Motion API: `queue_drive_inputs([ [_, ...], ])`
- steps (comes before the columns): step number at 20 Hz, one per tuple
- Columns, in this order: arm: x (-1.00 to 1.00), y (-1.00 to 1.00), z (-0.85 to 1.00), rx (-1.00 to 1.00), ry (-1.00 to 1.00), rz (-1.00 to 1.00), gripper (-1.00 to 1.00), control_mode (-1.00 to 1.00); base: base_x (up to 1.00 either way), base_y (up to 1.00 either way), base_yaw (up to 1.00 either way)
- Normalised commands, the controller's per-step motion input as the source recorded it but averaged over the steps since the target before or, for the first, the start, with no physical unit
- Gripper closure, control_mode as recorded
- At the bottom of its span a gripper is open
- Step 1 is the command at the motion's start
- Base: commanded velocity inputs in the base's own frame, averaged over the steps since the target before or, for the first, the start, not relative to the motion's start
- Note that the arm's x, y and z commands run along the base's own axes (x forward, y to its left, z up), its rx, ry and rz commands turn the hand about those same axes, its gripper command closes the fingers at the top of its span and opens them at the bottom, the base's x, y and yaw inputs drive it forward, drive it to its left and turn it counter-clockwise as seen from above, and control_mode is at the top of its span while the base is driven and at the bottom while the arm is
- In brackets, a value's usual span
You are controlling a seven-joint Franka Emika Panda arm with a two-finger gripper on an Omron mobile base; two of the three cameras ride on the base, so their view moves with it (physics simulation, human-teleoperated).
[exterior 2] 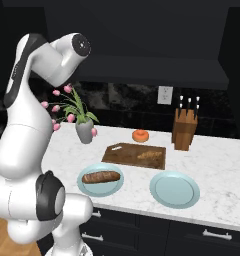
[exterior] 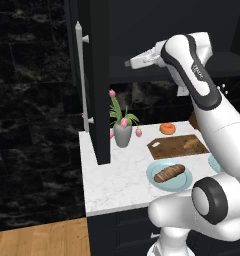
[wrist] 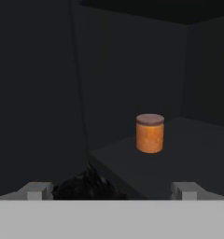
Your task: From the different types of pastries on the counter, select a croissant and place it on the cutting board. Then retrieve a jar of jam from the cabinet and place it alongside the croissant on the cutting board.
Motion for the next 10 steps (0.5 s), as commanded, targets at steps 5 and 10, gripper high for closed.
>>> queue_drive_inputs([
  [5, 0.0, 0.01, -0.06, 0.0, -0.06, 0.04, -1.0, -1.0, 0.0, 0.0, 0.0],
  [10, 0.0, 0.08, -0.02, 0.0, -0.04, 0.03, -1.0, -1.0, 0.0, 0.0, 0.0],
])
